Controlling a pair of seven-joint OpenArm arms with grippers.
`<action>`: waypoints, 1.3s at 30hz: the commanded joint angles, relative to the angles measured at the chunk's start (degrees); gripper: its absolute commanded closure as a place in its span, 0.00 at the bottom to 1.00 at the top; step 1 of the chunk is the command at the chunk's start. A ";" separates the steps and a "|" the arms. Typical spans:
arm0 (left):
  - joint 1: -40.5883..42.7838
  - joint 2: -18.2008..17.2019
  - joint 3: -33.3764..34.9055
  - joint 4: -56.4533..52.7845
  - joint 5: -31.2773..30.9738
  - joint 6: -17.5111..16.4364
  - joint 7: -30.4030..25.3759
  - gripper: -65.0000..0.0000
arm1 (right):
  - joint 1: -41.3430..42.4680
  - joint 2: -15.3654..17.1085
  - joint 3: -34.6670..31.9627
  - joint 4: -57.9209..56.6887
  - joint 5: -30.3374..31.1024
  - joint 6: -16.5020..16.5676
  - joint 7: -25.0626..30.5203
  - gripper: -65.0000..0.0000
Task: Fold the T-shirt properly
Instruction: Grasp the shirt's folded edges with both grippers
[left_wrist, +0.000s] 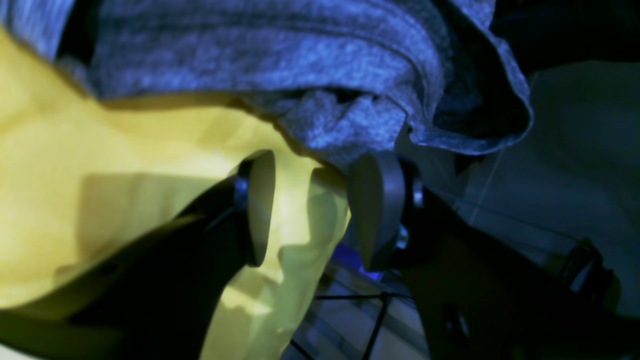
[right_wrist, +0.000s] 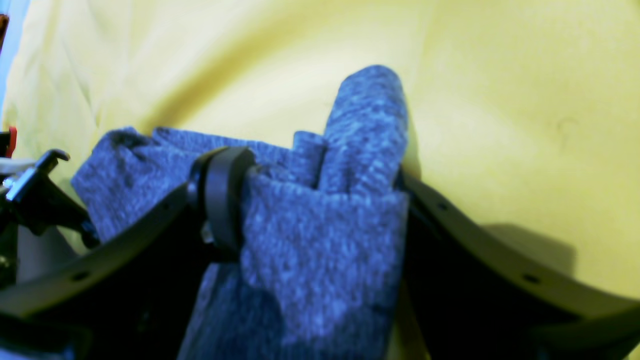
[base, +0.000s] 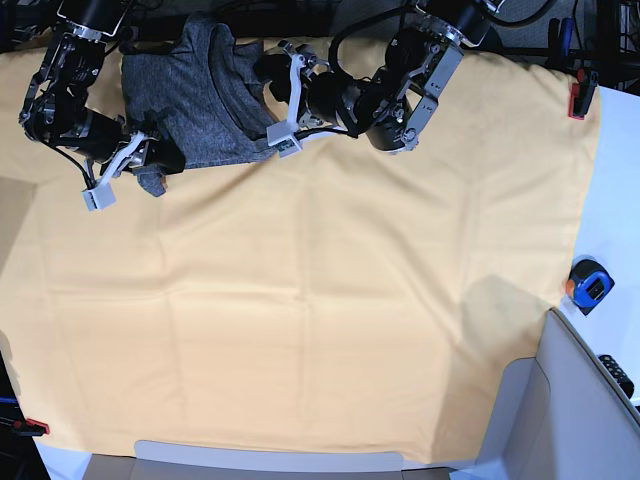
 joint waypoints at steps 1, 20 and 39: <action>-0.40 0.17 0.01 0.52 0.30 0.15 0.54 0.58 | 0.19 0.25 -0.19 0.18 -3.54 -0.38 -1.42 0.50; -0.84 0.26 2.21 0.43 0.39 0.24 0.54 0.58 | 2.30 -2.92 0.25 0.26 -9.34 -0.38 -1.16 0.50; -3.30 0.17 5.72 -0.98 0.57 0.68 0.54 1.00 | 1.77 -2.39 0.25 -1.93 -9.34 -0.38 1.56 0.50</action>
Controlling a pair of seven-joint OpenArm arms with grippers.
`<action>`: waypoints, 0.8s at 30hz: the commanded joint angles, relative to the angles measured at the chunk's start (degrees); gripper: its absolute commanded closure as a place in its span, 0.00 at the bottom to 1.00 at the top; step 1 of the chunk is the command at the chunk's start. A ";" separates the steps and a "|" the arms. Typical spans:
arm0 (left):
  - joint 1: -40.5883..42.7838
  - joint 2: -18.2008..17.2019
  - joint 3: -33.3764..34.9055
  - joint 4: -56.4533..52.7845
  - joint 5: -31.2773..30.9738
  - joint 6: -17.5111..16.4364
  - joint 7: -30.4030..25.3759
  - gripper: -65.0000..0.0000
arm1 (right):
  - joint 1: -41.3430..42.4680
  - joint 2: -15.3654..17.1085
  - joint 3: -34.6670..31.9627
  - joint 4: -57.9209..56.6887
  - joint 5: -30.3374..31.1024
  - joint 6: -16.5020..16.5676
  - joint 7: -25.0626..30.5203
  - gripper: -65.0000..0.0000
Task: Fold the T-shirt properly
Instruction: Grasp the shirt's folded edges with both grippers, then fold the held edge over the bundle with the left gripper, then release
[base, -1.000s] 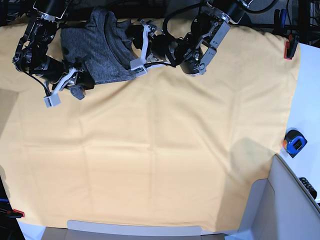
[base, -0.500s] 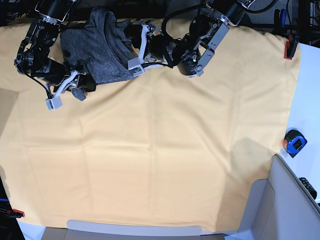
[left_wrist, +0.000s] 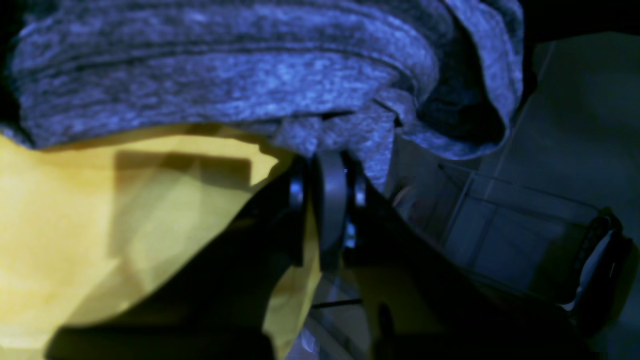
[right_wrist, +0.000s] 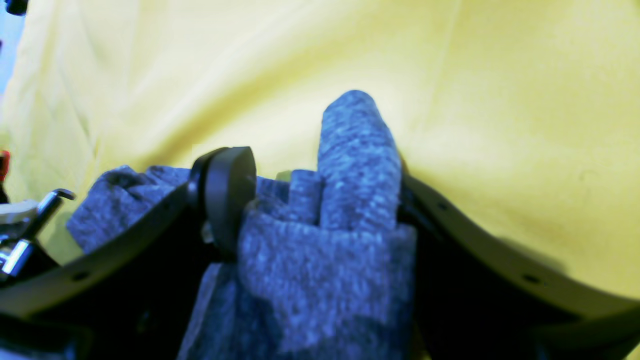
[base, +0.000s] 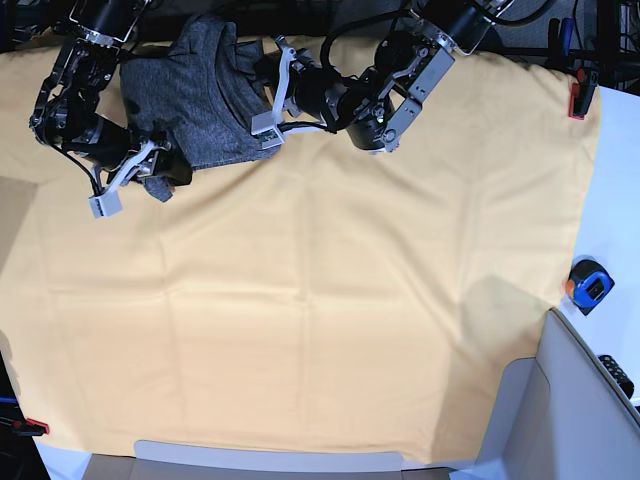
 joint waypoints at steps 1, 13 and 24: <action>-0.77 0.33 -0.35 0.73 -0.48 1.23 0.47 1.00 | -0.04 0.74 -0.01 -0.21 -4.31 -0.80 -2.46 0.50; -9.65 0.50 -5.72 -5.69 -0.48 5.19 0.47 1.00 | -1.89 1.09 -0.01 -0.03 -4.31 -0.80 -2.46 0.50; -18.70 2.53 -5.72 -15.10 -0.48 5.19 -2.74 1.00 | -7.52 0.74 1.40 3.31 -4.14 -0.80 0.97 0.50</action>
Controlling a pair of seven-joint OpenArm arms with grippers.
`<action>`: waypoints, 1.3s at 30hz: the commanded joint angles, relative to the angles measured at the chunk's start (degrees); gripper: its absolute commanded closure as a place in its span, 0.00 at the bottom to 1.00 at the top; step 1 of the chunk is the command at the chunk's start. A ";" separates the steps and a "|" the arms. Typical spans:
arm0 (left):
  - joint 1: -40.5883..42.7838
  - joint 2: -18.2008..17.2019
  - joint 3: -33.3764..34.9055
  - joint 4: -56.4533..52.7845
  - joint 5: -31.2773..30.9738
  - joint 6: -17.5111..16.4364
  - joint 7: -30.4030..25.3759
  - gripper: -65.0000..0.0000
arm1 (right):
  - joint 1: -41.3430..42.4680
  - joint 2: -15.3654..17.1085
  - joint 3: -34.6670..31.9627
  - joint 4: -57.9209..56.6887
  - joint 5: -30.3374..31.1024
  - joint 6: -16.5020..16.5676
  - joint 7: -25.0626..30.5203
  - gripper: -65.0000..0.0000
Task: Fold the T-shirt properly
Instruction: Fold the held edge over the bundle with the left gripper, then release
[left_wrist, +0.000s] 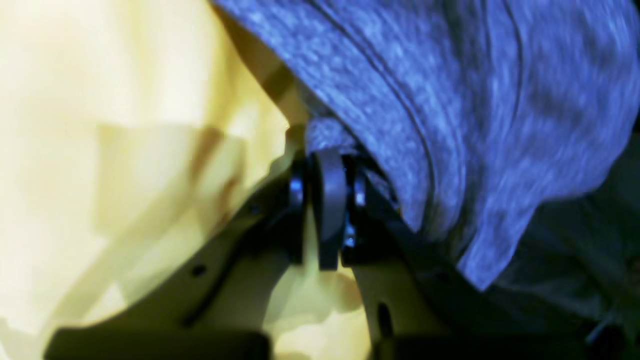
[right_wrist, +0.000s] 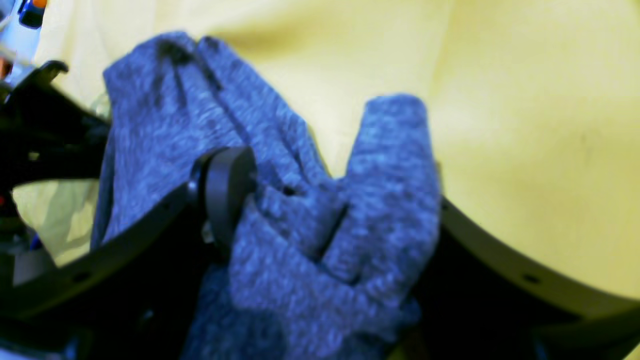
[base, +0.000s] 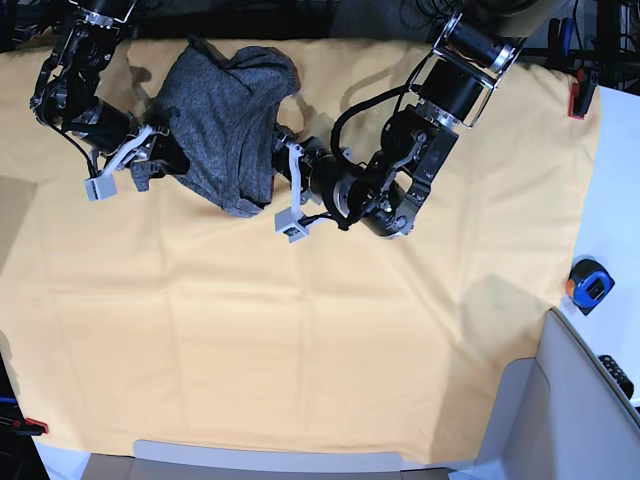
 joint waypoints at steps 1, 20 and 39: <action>-2.20 0.30 -0.08 -0.15 -0.46 0.27 -1.76 1.00 | -1.88 0.72 0.66 1.18 -5.10 -0.99 -3.94 0.50; -3.44 -0.14 -0.16 -6.66 -0.55 0.27 -6.68 0.85 | -6.36 0.28 9.89 8.82 -5.10 -0.99 -3.42 0.50; 1.05 -1.29 -1.04 0.20 -0.64 4.84 -6.68 0.60 | -2.41 -1.48 10.77 9.00 -5.10 -4.38 -3.42 0.04</action>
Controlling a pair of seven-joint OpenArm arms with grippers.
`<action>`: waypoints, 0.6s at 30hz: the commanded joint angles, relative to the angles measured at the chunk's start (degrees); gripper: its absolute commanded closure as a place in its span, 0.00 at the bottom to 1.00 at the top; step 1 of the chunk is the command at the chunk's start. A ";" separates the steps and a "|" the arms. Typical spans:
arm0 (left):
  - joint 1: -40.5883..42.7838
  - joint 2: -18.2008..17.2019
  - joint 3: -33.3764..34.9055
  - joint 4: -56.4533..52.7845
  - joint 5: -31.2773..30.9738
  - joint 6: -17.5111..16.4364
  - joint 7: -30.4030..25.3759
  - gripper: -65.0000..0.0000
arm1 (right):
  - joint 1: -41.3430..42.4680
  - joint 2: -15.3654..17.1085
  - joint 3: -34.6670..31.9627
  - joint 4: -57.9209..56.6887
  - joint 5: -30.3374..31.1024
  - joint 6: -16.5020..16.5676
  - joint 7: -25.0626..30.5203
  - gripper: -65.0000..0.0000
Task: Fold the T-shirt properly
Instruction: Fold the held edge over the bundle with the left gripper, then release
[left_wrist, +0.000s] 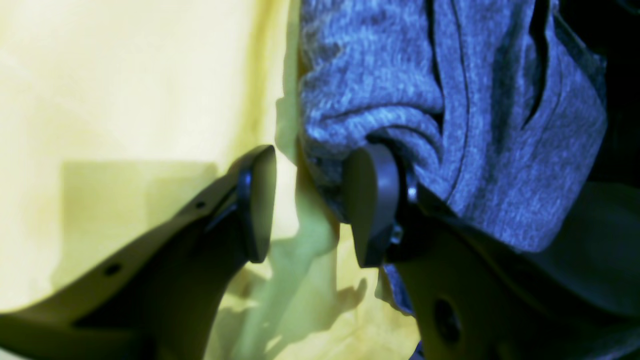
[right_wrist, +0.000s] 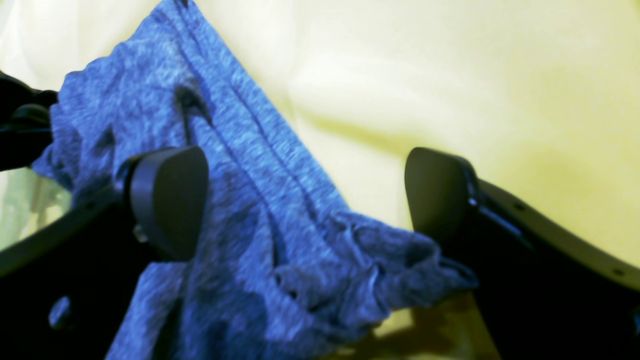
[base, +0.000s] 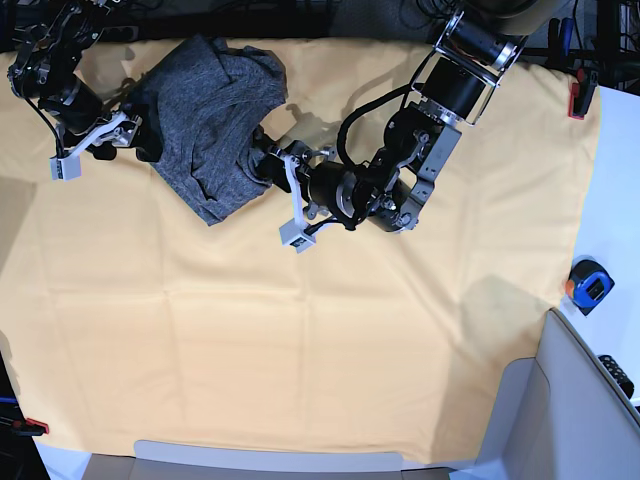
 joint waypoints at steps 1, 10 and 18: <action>-0.39 -0.26 -1.79 0.44 1.29 0.77 0.95 0.60 | 0.37 0.75 1.46 1.31 -1.38 -0.86 -0.55 0.04; 4.09 -2.90 -16.65 9.49 1.02 0.77 1.65 0.60 | 4.94 0.75 3.57 8.34 -1.47 -0.95 -0.82 0.04; 15.17 -3.16 -25.27 18.02 0.85 0.33 1.74 0.60 | 10.04 6.64 -14.28 11.60 -1.47 -0.95 -0.90 0.04</action>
